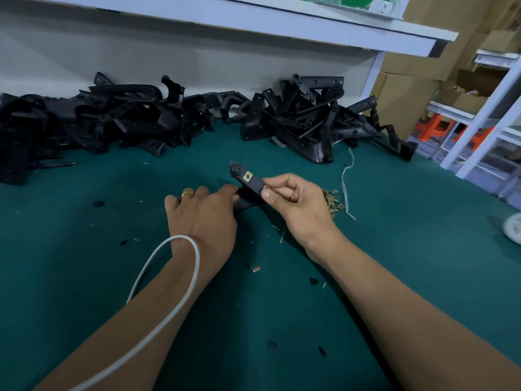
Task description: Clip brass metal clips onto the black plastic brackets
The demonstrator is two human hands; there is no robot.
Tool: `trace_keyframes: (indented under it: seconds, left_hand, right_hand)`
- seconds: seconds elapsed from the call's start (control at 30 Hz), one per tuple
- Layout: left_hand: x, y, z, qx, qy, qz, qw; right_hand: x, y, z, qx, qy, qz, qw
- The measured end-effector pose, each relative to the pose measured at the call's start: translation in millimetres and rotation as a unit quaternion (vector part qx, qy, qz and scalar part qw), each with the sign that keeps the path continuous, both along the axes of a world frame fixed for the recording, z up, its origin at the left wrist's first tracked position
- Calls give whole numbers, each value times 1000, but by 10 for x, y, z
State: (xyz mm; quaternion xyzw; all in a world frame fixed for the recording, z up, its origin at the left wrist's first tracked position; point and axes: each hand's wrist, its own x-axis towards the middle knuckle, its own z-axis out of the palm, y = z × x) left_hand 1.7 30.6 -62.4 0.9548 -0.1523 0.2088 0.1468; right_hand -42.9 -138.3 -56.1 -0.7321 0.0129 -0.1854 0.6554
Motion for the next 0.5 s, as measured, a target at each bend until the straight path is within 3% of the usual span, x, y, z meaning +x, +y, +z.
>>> trace_keyframes:
  seconds: [0.1,0.2,0.37,0.5]
  left_hand:
    - [0,-3,5,9,-4,-6,1000]
    - [24,-4,-2,13,-13,-12,1000]
    - [35,9,8,13,2,-32,999]
    - [-45,4,107,21,22,-41,999]
  right_hand:
    - [-73,-40,-17,-16,-9,9,1000]
    - [-205,-71,-26,-106,6,-21,994]
    - [-177,163,5,-219,9,-197,956]
    - [-280,269,75,-190,-26,-235,953]
